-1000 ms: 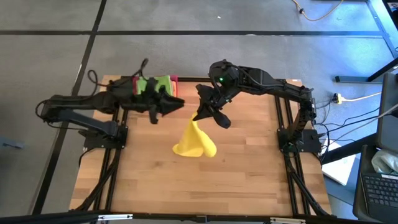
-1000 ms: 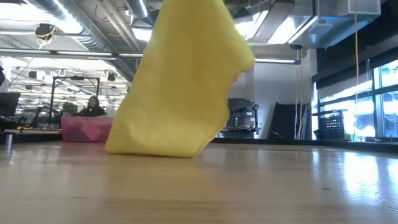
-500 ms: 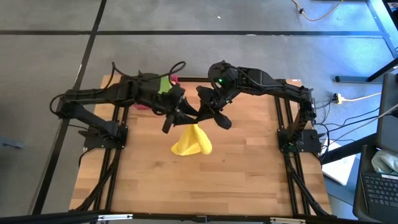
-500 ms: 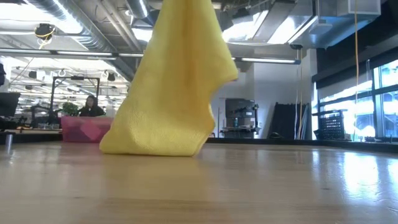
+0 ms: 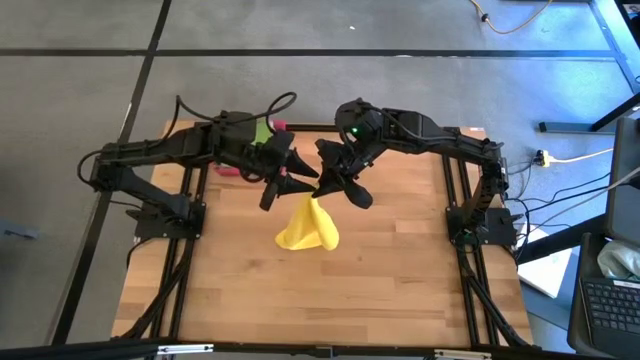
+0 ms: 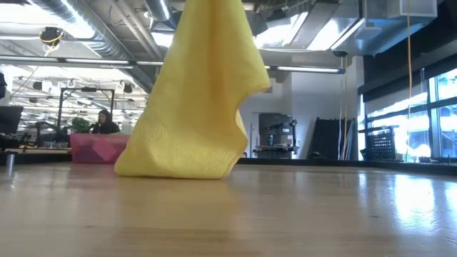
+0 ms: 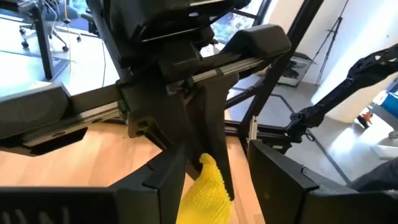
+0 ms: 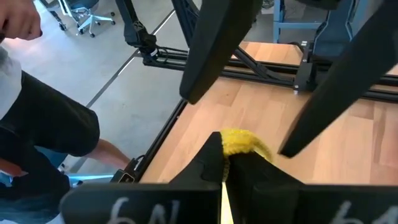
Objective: Fold microfiber towels
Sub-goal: Fold the yellow microfiber towel
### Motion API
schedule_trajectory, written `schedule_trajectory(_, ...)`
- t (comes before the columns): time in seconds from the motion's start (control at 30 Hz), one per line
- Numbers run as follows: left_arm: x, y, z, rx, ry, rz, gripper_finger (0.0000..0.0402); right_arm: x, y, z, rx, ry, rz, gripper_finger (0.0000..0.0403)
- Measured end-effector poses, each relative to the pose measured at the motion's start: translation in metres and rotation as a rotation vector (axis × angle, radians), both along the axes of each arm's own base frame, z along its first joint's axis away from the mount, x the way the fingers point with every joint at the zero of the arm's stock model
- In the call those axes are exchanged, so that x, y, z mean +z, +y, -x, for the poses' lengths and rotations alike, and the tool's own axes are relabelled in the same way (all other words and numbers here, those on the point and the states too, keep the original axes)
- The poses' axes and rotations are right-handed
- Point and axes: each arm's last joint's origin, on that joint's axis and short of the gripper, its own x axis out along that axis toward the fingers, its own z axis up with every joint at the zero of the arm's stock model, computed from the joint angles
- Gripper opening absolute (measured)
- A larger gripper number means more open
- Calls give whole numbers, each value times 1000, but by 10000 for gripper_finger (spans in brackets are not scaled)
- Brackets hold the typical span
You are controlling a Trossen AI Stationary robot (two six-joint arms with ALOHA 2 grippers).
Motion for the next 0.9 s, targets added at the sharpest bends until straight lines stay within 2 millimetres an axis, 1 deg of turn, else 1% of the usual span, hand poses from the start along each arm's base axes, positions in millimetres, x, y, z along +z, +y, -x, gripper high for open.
schedule_trajectory(0.13,-5,-2,-6,-11,24,-9,166,-1,0,0,1,10,-3,7)
schedule_trajectory(0.3,-13,-13,-16,-26,54,-41,166,-3,1,1,5,35,-7,7)
schedule_trajectory(0.47,-16,-19,-17,4,68,-84,166,-5,1,2,-5,53,-1,7)
schedule_trajectory(0.63,-16,-21,-17,11,72,-63,166,-4,0,2,-8,49,2,7)
schedule_trajectory(0.9,-17,-32,-16,49,86,-71,166,-5,-4,2,-44,53,25,7)
